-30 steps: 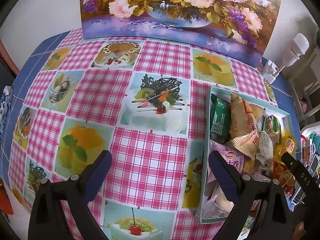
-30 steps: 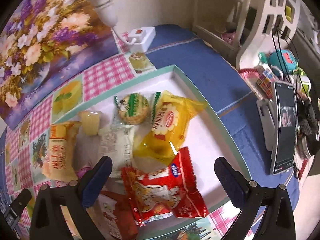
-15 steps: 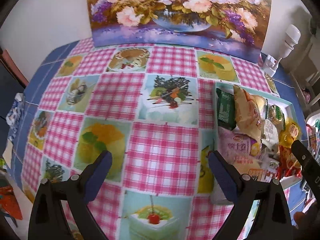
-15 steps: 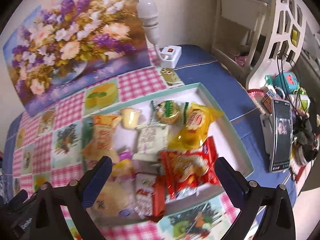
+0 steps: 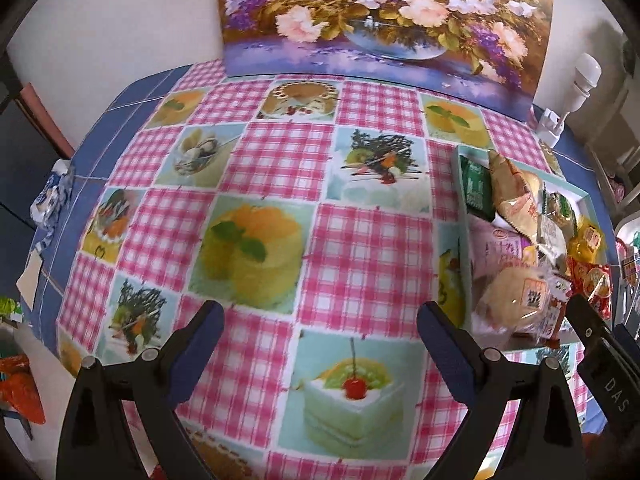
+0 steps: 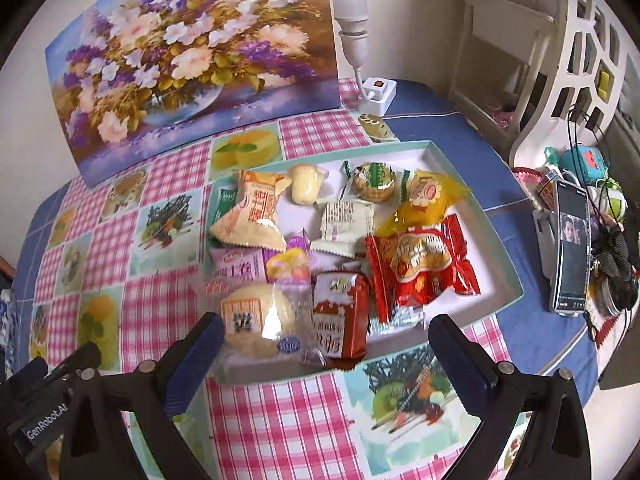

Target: Organize snacks

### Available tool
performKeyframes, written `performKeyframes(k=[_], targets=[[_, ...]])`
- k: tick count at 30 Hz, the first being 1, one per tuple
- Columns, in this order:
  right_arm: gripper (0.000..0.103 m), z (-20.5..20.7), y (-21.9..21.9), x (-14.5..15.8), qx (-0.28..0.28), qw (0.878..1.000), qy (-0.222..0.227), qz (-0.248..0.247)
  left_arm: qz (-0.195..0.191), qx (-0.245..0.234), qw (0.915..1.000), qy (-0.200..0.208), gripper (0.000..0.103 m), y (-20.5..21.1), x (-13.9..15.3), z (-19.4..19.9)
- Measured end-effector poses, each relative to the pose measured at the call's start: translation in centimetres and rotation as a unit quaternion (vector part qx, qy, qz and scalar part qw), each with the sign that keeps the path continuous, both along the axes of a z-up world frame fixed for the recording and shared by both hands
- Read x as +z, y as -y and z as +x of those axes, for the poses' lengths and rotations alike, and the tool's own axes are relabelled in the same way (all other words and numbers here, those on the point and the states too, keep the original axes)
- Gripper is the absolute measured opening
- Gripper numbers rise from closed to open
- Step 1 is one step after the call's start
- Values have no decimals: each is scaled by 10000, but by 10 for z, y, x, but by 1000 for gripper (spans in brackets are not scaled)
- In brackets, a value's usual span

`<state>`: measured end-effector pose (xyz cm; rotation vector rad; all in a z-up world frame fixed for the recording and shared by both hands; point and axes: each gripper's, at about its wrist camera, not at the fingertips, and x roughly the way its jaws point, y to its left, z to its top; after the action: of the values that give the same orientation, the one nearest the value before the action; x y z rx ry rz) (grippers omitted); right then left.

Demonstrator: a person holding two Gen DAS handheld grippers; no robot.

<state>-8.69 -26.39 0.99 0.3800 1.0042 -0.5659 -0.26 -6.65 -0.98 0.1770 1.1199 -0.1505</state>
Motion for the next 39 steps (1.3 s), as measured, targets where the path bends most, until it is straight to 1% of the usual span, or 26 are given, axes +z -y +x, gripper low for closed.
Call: performKeyframes(k=[4,11,16,32,39], targets=[[103,-8,-6,-2,21,10000,-60,-28,23,-40,9999,137,97,-7,6,-10],[103,-16,-17,-5,133,9998,-147,-77,172,-164,9996,142,97,-11,5,-22],[103,-19,-19,-1,122,9998,-79,-136,244,-217,9993,203,97,-13,5,-29],[103,-19,-18,-1,139,9999,-42,-52,187,-134,9992,312,97,-18,11,-27],[103,-16,-20,-2,175,9998,-65,-110,226,-155,9992,298,97,-16,10,-24]])
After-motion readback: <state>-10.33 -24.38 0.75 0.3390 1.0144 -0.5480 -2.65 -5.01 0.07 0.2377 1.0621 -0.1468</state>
